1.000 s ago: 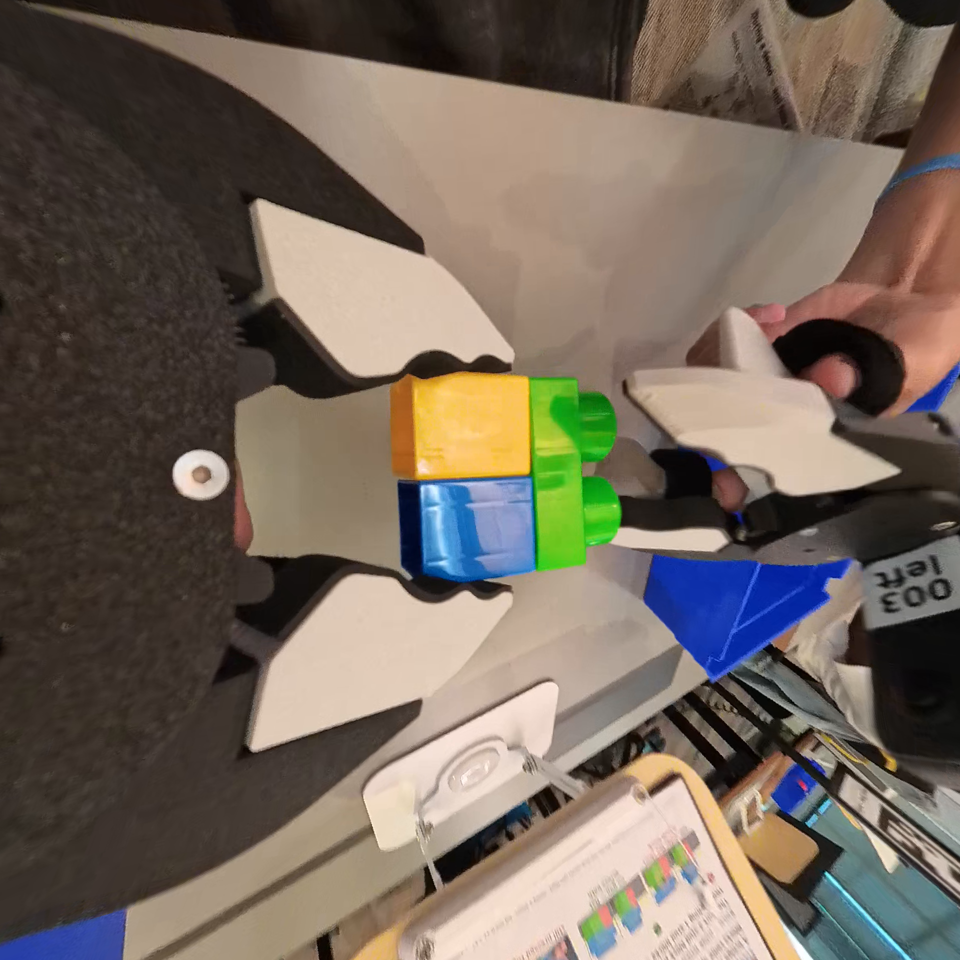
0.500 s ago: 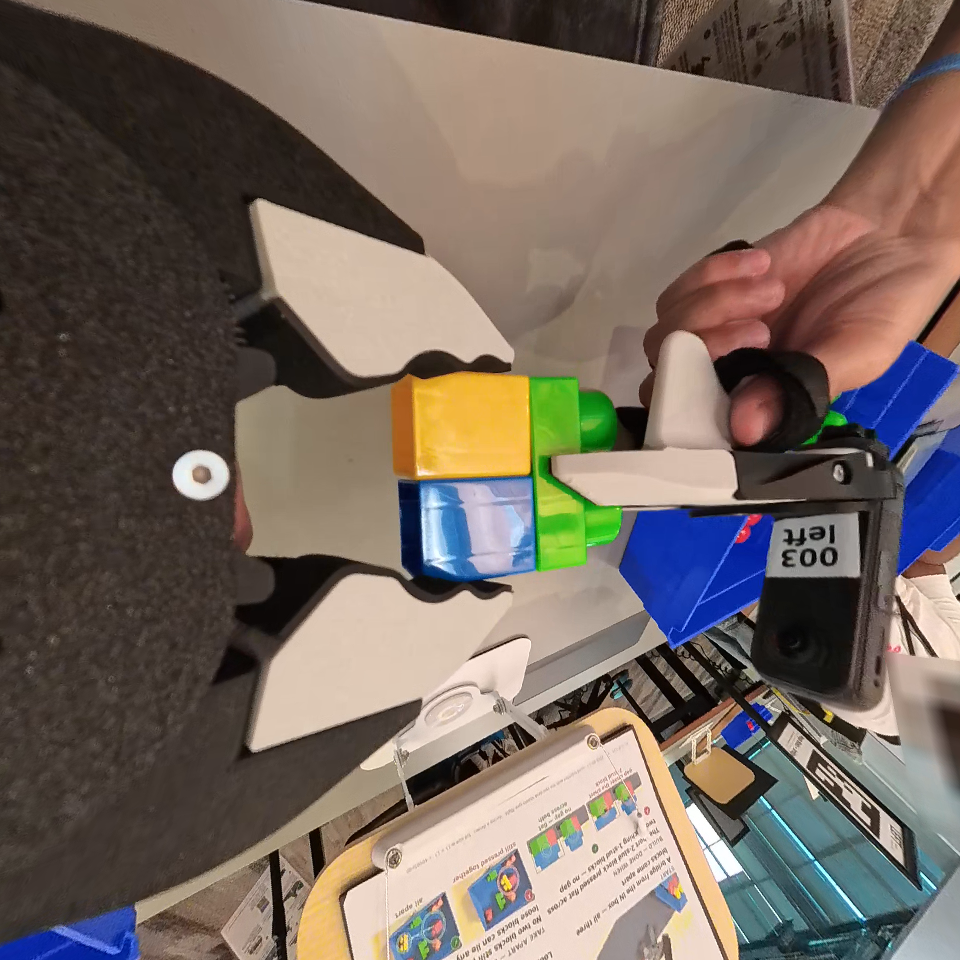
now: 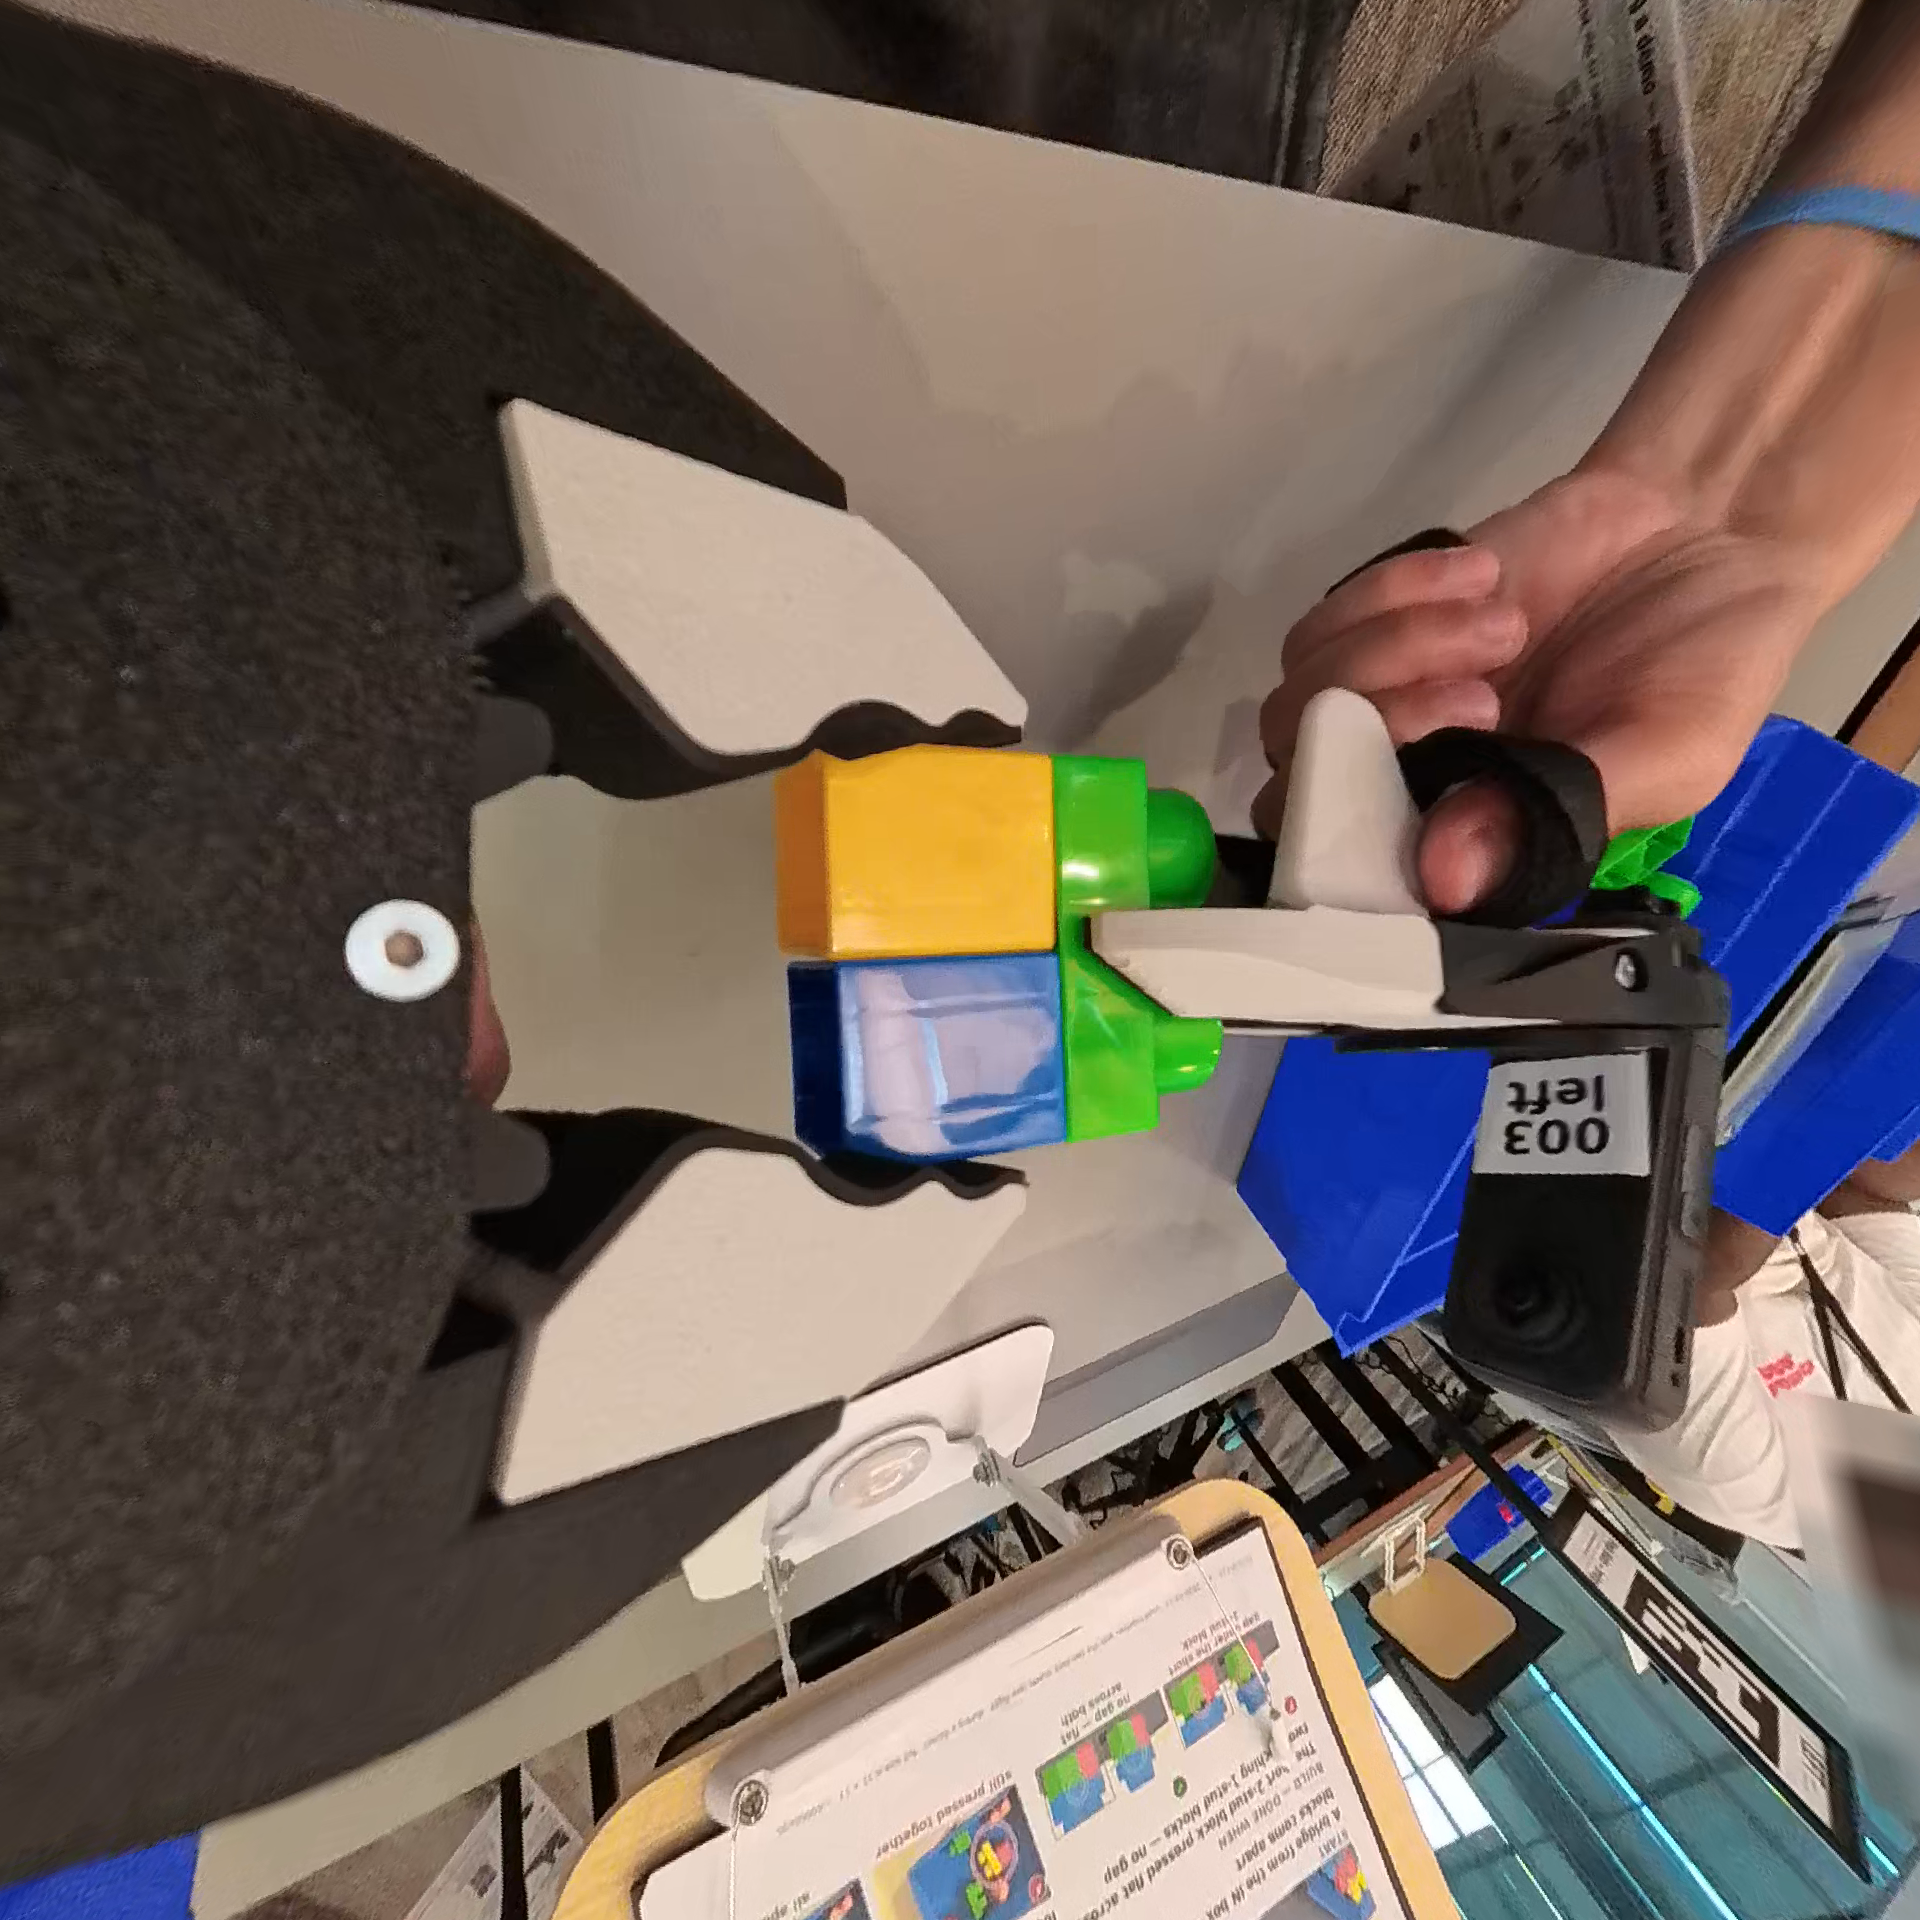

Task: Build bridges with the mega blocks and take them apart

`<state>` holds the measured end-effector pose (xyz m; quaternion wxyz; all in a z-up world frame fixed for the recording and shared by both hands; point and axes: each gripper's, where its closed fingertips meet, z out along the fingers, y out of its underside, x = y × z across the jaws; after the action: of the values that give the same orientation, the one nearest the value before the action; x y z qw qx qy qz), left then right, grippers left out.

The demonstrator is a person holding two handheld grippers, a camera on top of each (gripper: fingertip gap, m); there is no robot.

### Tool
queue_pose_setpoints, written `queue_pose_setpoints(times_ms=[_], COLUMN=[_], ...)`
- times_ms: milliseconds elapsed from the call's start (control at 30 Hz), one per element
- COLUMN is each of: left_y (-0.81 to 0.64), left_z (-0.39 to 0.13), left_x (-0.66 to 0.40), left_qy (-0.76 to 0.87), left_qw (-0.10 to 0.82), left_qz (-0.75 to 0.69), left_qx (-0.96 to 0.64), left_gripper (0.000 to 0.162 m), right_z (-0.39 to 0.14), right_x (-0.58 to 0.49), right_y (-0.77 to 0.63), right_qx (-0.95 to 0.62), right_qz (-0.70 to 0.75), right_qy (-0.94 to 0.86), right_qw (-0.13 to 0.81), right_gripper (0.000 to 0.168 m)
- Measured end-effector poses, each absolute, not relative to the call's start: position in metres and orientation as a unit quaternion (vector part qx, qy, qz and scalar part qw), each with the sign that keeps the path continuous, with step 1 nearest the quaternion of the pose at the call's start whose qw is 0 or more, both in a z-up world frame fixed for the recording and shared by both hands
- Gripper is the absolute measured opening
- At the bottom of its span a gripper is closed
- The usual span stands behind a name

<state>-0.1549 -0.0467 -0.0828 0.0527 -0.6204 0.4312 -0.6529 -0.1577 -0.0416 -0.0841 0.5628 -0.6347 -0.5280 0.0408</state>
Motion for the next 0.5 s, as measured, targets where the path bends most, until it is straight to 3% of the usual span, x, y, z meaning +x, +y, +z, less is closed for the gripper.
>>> queue_pose_setpoints(times_ms=[500], left_y=[-0.050], left_z=[-0.095], left_x=[-0.158], left_qy=[0.430], left_qw=[0.023], left_qz=[-0.654], left_qx=[-0.622], left_gripper=[0.034], right_z=[-0.091], right_x=[-0.166], right_y=[-0.046], right_qx=[-0.621], right_qz=[0.051], right_qy=[-0.552], right_qw=[0.554], right_gripper=[0.075])
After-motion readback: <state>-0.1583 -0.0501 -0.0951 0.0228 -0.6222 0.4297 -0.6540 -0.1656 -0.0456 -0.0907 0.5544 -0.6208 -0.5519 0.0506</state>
